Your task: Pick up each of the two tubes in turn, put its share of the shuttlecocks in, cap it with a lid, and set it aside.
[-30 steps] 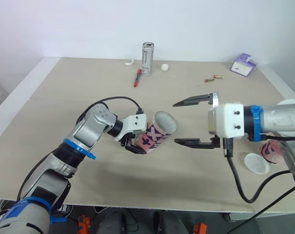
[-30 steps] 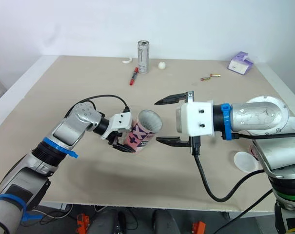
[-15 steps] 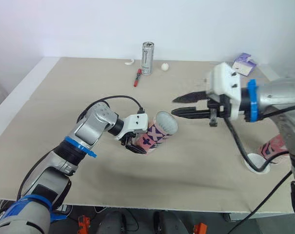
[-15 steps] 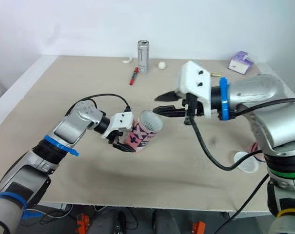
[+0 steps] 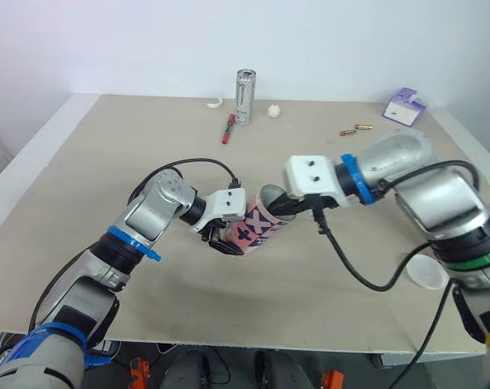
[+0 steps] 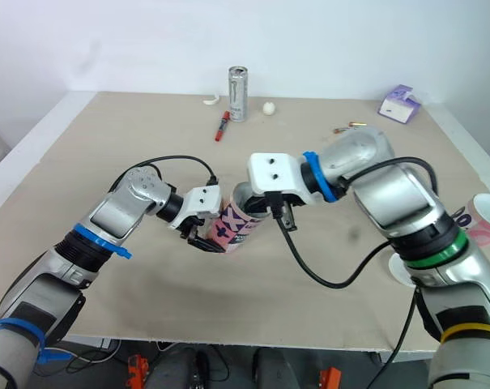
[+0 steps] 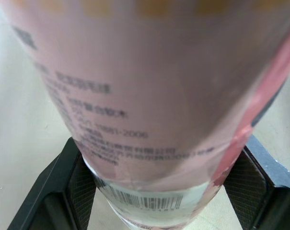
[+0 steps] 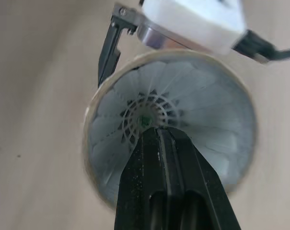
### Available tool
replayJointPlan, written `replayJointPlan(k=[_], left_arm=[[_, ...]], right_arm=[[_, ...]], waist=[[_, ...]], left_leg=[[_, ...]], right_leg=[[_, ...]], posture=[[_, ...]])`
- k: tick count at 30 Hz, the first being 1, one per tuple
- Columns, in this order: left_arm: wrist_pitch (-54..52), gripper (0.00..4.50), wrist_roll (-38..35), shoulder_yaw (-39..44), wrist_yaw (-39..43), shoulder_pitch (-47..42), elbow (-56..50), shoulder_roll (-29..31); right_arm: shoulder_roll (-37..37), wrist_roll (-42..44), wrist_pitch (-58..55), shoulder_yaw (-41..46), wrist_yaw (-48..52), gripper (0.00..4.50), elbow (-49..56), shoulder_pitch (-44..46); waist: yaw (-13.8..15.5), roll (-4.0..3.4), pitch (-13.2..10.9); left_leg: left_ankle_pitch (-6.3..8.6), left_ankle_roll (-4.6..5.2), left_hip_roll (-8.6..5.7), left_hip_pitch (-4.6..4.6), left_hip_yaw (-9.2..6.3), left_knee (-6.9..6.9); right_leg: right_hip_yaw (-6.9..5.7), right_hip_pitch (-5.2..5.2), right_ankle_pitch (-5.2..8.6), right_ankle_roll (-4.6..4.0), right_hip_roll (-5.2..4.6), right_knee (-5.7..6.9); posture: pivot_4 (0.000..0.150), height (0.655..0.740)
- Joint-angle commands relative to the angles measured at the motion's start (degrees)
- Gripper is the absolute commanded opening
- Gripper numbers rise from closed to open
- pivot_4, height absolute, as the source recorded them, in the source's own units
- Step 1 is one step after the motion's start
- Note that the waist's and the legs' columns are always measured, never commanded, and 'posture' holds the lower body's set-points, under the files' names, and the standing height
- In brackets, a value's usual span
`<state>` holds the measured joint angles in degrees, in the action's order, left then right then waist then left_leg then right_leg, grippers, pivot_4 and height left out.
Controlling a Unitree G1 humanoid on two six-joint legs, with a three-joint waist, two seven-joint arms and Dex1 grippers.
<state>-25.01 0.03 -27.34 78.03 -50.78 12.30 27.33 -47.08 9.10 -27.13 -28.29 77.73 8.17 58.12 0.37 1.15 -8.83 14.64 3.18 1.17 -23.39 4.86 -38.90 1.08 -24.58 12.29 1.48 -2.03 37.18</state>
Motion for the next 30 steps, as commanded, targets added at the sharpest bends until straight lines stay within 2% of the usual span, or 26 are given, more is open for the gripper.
replayJointPlan(k=[1, 6, 14, 18, 21, 25, 30], left_arm=[[-0.2, 3.35, 0.8, -0.9, -0.6, -0.2, -0.2, -0.7], [-0.2, 3.35, 0.9, -0.9, -0.9, 0.0, -0.2, -1.0], [-0.8, 3.35, 1.1, -0.6, -1.3, 0.7, -1.0, -0.9], [-0.3, 3.35, 1.2, -0.4, -1.7, 1.5, -1.0, -0.8], [1.0, 3.35, 1.5, -0.2, -2.1, 1.9, -0.3, -0.7], [4.2, 3.35, 2.3, 0.3, -3.3, 2.6, 2.3, -0.7], [9.3, 3.35, 2.6, 1.6, -5.0, 3.2, 6.1, -1.8]], right_arm=[[3.0, -4.7, 2.2, -3.7, 2.9, 0.07, -3.4, 4.1], [7.0, -11.1, 3.8, -9.7, 6.3, 0.07, -9.3, 6.9], [10.4, -15.0, 6.0, -11.3, 10.3, 0.07, -14.0, 7.3], [11.0, -11.9, 2.3, -6.5, 11.9, 0.07, -13.0, 8.2], [9.8, -7.4, -3.0, -1.6, 13.5, 0.07, -11.0, 8.8], [3.6, 1.0, -9.8, 5.8, 14.7, 0.07, -5.2, 8.1], [-2.3, 7.1, -16.2, 11.9, 13.0, 0.07, 0.8, 4.6]], waist=[[0.1, 0.00, 0.0], [0.1, 0.00, 0.0], [-0.1, 0.02, 0.1], [-0.1, 0.01, 0.1], [0.0, 0.00, 0.1], [0.3, -0.01, 0.1], [0.2, 0.00, 0.1]], left_leg=[[0.00, 0.00, 0.00, 0.00, 0.01, -0.01], [0.00, 0.00, -0.03, -0.04, 0.00, -0.09], [-0.02, 0.00, 0.10, 0.21, 0.04, -0.23], [-0.04, 0.00, 0.30, 0.24, 0.09, -0.43], [-0.09, -0.05, 0.34, 0.16, 0.08, -0.45], [-0.09, -0.07, 0.24, -0.07, 0.06, -0.44], [-0.06, -0.08, 0.03, -0.14, 0.10, -0.46]], right_leg=[[0.00, -0.02, 0.00, 0.00, 0.00, 0.02], [-0.02, 0.03, 0.00, 0.02, -0.06, 0.01], [-0.12, 0.25, 0.05, -0.20, -0.02, 0.04], [-0.16, 0.25, 0.00, -0.20, 0.09, 0.12], [-0.20, 0.17, -0.22, -0.56, 0.10, 0.14], [-0.32, 0.01, -0.21, -0.59, -0.09, 0.11], [-0.32, 0.07, -0.22, -0.45, -0.57, -0.08]], posture=[[0.150, 0.7400], [0.150, 0.7400], [0.150, 0.7400], [0.150, 0.7400], [0.150, 0.7400], [0.150, 0.7400], [0.150, 0.7400]])
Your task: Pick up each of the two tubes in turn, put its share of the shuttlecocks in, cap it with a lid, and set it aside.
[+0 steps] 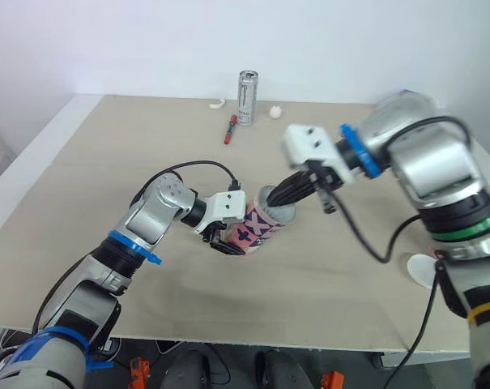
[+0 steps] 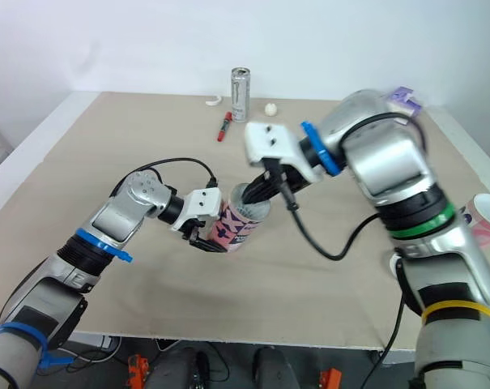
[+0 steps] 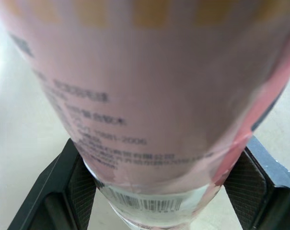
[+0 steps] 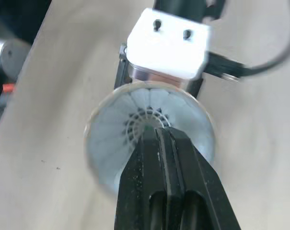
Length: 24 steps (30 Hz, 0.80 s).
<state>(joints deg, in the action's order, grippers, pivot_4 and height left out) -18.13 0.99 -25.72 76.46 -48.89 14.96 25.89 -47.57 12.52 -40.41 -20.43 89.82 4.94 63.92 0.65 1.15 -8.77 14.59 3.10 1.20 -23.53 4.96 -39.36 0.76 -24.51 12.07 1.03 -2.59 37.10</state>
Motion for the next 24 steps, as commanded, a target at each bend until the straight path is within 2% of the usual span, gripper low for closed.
replayJointPlan(k=[1, 6, 10, 14, 18, 24], left_arm=[[3.6, 3.35, 1.5, 0.5, -3.9, 1.4, 4.4, -0.9], [10.4, 3.35, -1.1, 5.3, -8.4, 2.3, 10.5, -5.2], [12.7, 3.35, -5.2, 9.1, -10.5, 5.4, 11.3, -9.4], [12.9, 3.35, -7.3, 9.5, -10.6, 10.0, 7.9, -11.8], [13.2, 3.35, -8.1, 8.5, -10.7, 14.1, 5.1, -13.4], [14.0, 3.35, -6.5, 7.7, -12.8, 15.8, 5.4, -14.4]], right_arm=[[-2.7, 5.1, -4.5, 5.7, -0.1, 0.07, 5.1, -2.1], [-4.8, 10.3, -10.8, 16.1, -8.6, 0.07, 9.7, -8.9], [-6.2, 12.0, -14.1, 22.4, -15.5, 0.07, 13.3, -16.0], [-9.2, 12.9, -15.6, 26.9, -19.7, 0.07, 16.5, -23.8], [-12.4, 12.3, -15.5, 31.3, -23.5, 0.07, 17.8, -33.3], [-16.4, 9.4, -12.3, 34.8, -27.3, 0.07, 17.0, -45.5]], waist=[[0.0, 0.00, 0.0], [0.1, 0.01, 0.0], [0.1, 0.02, 0.0], [0.1, 0.02, 0.0], [0.2, 0.02, 0.0], [0.2, 0.02, 0.0]], left_leg=[[0.00, 0.00, 0.00, 0.02, 0.00, -0.02], [-0.13, 0.07, 0.00, -0.01, 0.17, -0.06], [-0.14, 0.04, -0.01, -0.28, 0.21, -0.07], [-0.17, -0.05, -0.02, -1.15, 0.19, -0.15], [-0.03, 0.09, -0.03, -1.18, 0.11, -0.13], [0.01, 0.18, -0.08, -1.10, 0.09, -0.17]], right_leg=[[-0.01, 0.01, -0.02, 0.03, -0.04, -0.01], [-0.71, 0.09, -0.11, 0.14, -0.69, 0.00], [-1.24, -0.06, -0.17, 0.19, -1.22, -0.08], [-1.28, -0.86, -0.40, 0.59, -1.21, -0.05], [-1.41, -0.82, -0.34, 0.62, -1.13, -0.11], [-1.37, -0.68, -0.23, 0.80, -0.83, -0.15]], posture=[[0.150, 0.7400], [0.150, 0.7400], [0.150, 0.7400], [0.150, 0.7400], [0.150, 0.7400], [0.150, 0.7400]])
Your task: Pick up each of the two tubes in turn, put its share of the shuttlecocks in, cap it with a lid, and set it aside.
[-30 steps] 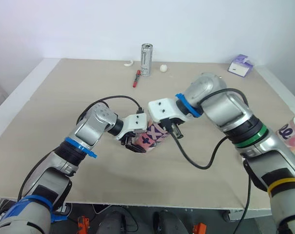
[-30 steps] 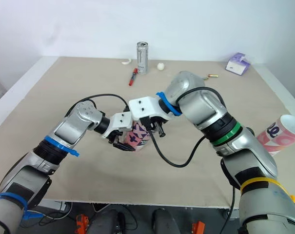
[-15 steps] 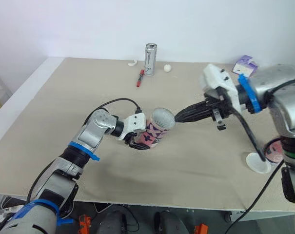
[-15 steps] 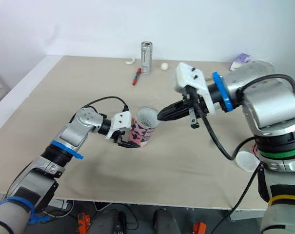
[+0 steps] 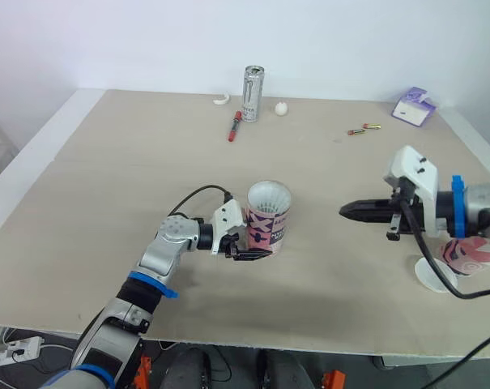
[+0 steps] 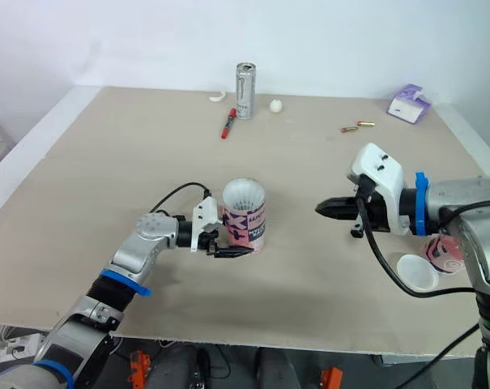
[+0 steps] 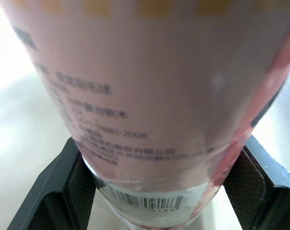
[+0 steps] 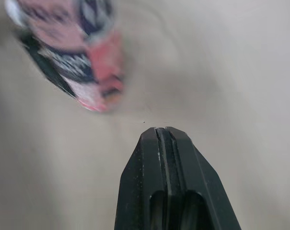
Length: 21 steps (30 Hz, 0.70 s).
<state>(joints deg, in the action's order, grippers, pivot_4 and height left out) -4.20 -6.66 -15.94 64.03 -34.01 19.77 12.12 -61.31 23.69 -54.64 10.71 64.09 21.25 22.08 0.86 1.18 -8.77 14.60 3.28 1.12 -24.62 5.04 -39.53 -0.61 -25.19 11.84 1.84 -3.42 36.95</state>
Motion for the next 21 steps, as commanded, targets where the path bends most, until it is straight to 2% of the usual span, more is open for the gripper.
replayJointPlan(k=[1, 4, 5, 8, 10, 11, 15, 21], left_arm=[[0.2, 3.35, 1.3, -2.1, -0.6, 0.9, 0.8, -0.6], [1.2, 3.35, 2.5, -3.0, -1.1, 0.7, 1.3, -0.4], [1.1, 3.35, 2.7, -3.3, -1.1, 0.7, 1.3, -0.4], [0.7, 3.35, 3.3, -4.6, -0.1, 0.6, 0.6, -0.1], [-0.3, 3.35, 3.2, -5.5, 0.8, 0.5, 0.0, 0.1], [-1.0, 3.35, 2.7, -5.7, 1.5, 0.5, -0.6, 0.1], [-3.3, 3.35, 1.9, -6.5, 3.2, 0.1, -2.1, 0.1], [-3.5, 3.35, 2.2, -6.9, 3.5, -0.3, -2.7, 0.3]], right_arm=[[-3.3, -2.1, 2.4, 4.1, -1.9, 0.07, 0.7, -5.4], [-4.8, -2.4, 2.9, 6.0, -1.9, 0.07, -0.2, -11.2], [-5.0, -2.3, 2.8, 6.8, -2.1, 0.33, -0.7, -12.7], [-6.2, -2.9, 3.0, 9.0, -1.8, 1.34, -2.6, -17.8], [-7.1, -2.6, 2.5, 10.6, -1.6, 2.27, -3.0, -20.2], [-7.4, -2.6, 2.8, 11.3, -1.5, 2.90, -3.1, -21.1], [-7.6, -2.7, 2.2, 14.1, -2.4, 4.41, -3.8, -23.3], [-7.3, -2.4, -0.3, 15.6, -3.5, 4.41, -3.9, -26.7]], waist=[[0.0, 0.00, 0.0], [0.0, 0.00, 0.0], [0.0, 0.00, 0.0], [0.1, 0.00, 0.0], [0.0, -0.02, 0.0], [0.0, -0.02, 0.0], [0.0, -0.03, 0.0], [0.0, -0.03, 0.0]], left_leg=[[-0.01, 0.01, 0.00, 0.00, -0.01, -0.04], [-0.01, 0.02, 0.00, 0.04, 0.02, -0.07], [-0.02, 0.02, 0.00, 0.09, 0.01, -0.09], [-0.03, 0.05, -0.01, 0.13, -0.02, -0.12], [-0.03, 0.05, -0.03, 0.15, -0.01, -0.13], [-0.03, 0.05, -0.04, 0.15, 0.00, -0.13], [-0.03, 0.06, -0.04, 0.17, -0.04, -0.13], [-0.02, 0.06, -0.07, 0.17, -0.16, -0.12]], right_leg=[[0.02, 0.02, 0.01, 0.01, 0.02, 0.00], [0.06, 0.05, -0.01, 0.03, 0.03, 0.00], [0.07, 0.10, -0.01, 0.04, 0.05, 0.00], [0.08, 0.19, 0.01, 0.02, 0.07, 0.00], [0.11, 0.21, 0.10, -0.08, 0.07, 0.00], [0.15, 0.21, 0.10, -0.06, 0.07, 0.00], [0.16, 0.23, 0.06, 0.11, 0.12, 0.01], [0.12, 0.30, 0.10, 0.19, 0.14, 0.01]], posture=[[0.150, 0.7400], [0.150, 0.7400], [0.150, 0.7400], [0.150, 0.7400], [0.150, 0.7400], [0.150, 0.7400], [0.150, 0.7400], [0.150, 0.7400]])
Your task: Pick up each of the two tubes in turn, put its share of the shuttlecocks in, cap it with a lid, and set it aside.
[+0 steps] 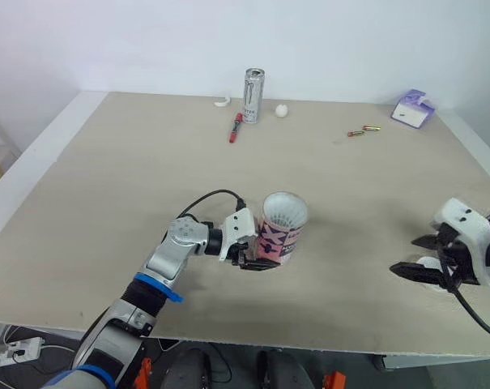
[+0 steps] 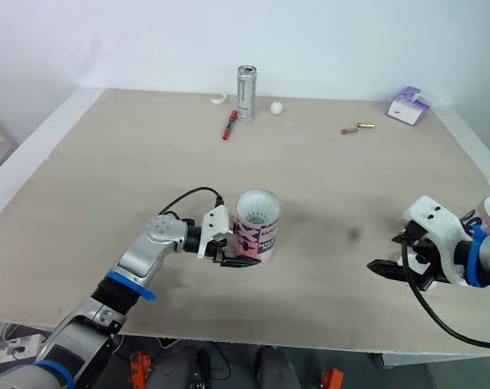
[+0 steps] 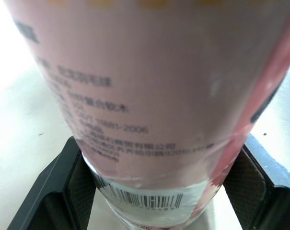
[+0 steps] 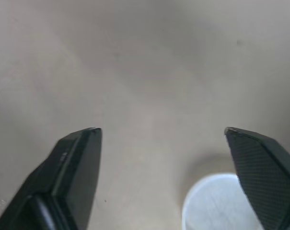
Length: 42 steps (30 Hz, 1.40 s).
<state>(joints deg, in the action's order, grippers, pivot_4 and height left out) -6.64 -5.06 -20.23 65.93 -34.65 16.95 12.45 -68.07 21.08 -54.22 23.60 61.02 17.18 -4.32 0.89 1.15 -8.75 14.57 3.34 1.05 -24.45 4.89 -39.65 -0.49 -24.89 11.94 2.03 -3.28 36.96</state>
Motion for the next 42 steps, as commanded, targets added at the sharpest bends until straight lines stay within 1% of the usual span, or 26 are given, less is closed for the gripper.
replayJointPlan(k=[1, 5, 11, 15, 29, 32, 33, 34, 37, 39, 40, 42], left_arm=[[-1.0, 3.35, 0.7, -2.7, 1.6, 0.3, 0.0, 0.1], [-1.7, 3.35, 0.7, -3.1, 2.1, 0.1, 0.0, 0.2], [-5.1, 3.35, 0.8, -4.1, 3.6, -0.5, 0.3, 0.8], [-5.6, 3.35, 1.5, -4.4, 3.5, -1.1, 1.5, 0.8], [-5.2, 3.35, 1.4, -4.4, 3.4, -0.6, 0.8, 1.3], [-5.4, 3.35, 1.3, -4.4, 3.2, -0.3, 0.4, 1.3], [-5.4, 3.35, 1.2, -4.4, 3.2, -0.2, 0.3, 1.3], [-5.5, 3.35, 1.2, -4.4, 3.1, -0.1, 0.2, 1.3], [-5.7, 3.35, 1.1, -4.3, 3.0, 0.1, 0.0, 1.3], [-5.8, 3.35, 1.1, -4.2, 3.0, 0.1, -0.1, 1.3], [-5.9, 3.35, 1.0, -4.2, 3.0, 0.1, -0.1, 1.3], [-5.9, 3.35, 1.0, -4.3, 3.0, 0.3, -0.3, 1.3]], right_arm=[[-0.4, 0.2, -1.0, 3.0, -0.6, 4.41, 0.0, -1.2], [-0.4, -0.3, -1.3, 3.1, -0.6, 4.41, -0.6, -4.0], [-0.9, -1.2, 0.2, 1.2, -1.3, 4.41, -3.2, -4.8], [-0.9, -1.8, 1.0, -0.3, -1.9, 4.41, -5.3, -4.1], [-3.5, -2.9, 1.1, -7.2, -1.2, 4.41, -9.7, -0.7], [-3.7, -3.1, 1.6, -8.3, -1.4, 3.68, -10.7, 0.6], [-3.7, -3.3, 1.8, -8.6, -1.5, 3.16, -10.9, 0.9], [-3.9, -3.5, 2.1, -8.9, -1.3, 2.77, -11.0, 1.1], [-4.2, -3.8, 2.5, -9.5, -1.0, 1.12, -11.2, 1.6], [-4.4, -4.0, 2.9, -9.7, -1.0, 0.32, -11.4, 1.7], [-4.6, -4.2, 3.3, -9.8, -1.0, 0.06, -11.4, 1.6], [-4.9, -4.5, 3.7, -9.8, -0.9, 0.06, -11.1, 1.2]], waist=[[0.0, -0.02, 0.0], [0.0, -0.02, 0.0], [0.0, -0.03, 0.0], [0.0, -0.04, 0.0], [-0.1, -0.08, 0.1], [-0.1, -0.09, 0.1], [-0.1, -0.09, 0.1], [-0.1, -0.09, 0.1], [-0.1, -0.09, 0.1], [-0.1, -0.09, 0.1], [-0.1, -0.09, 0.1], [-0.1, -0.09, 0.1]], left_leg=[[0.00, 0.01, 0.00, 0.00, 0.02, 0.00], [0.01, 0.02, -0.02, 0.00, -0.01, 0.00], [0.01, 0.02, -0.03, 0.02, 0.00, 0.00], [0.01, 0.02, -0.04, 0.05, -0.02, 0.00], [0.02, 0.04, -0.06, 0.18, -0.04, 0.00], [0.04, 0.06, -0.06, 0.22, -0.05, 0.00], [0.04, 0.07, -0.06, 0.23, -0.05, 0.00], [0.05, 0.08, -0.06, 0.24, -0.05, 0.00], [0.05, 0.09, -0.06, 0.25, -0.09, 0.01], [0.06, 0.09, -0.06, 0.25, -0.11, 0.01], [0.06, 0.09, -0.06, 0.25, -0.11, 0.01], [0.06, 0.10, -0.06, 0.28, -0.11, 0.00]], right_leg=[[0.02, -0.01, 0.00, 0.00, 0.00, 0.00], [0.00, 0.01, 0.00, 0.03, 0.00, 0.00], [0.02, 0.01, 0.02, 0.06, 0.00, 0.00], [0.00, 0.06, 0.16, -0.11, 0.00, 0.00], [0.01, 0.21, 0.16, -0.13, 0.00, 0.00], [0.00, 0.26, 0.16, -0.13, 0.00, 0.00], [0.01, 0.28, 0.17, -0.13, 0.00, 0.00], [0.00, 0.29, 0.17, -0.13, 0.00, 0.00], [-0.04, 0.31, 0.17, -0.12, 0.00, 0.00], [-0.06, 0.33, 0.17, -0.10, 0.00, 0.00], [-0.06, 0.34, 0.17, -0.10, 0.00, 0.00], [-0.06, 0.37, 0.18, -0.11, 0.00, 0.00]], posture=[[0.150, 0.7400], [0.150, 0.7400], [0.150, 0.7400], [0.150, 0.7400], [0.150, 0.7400], [0.150, 0.7400], [0.150, 0.7400], [0.150, 0.7400], [0.150, 0.7400], [0.150, 0.7400], [0.150, 0.7400], [0.150, 0.7400]])
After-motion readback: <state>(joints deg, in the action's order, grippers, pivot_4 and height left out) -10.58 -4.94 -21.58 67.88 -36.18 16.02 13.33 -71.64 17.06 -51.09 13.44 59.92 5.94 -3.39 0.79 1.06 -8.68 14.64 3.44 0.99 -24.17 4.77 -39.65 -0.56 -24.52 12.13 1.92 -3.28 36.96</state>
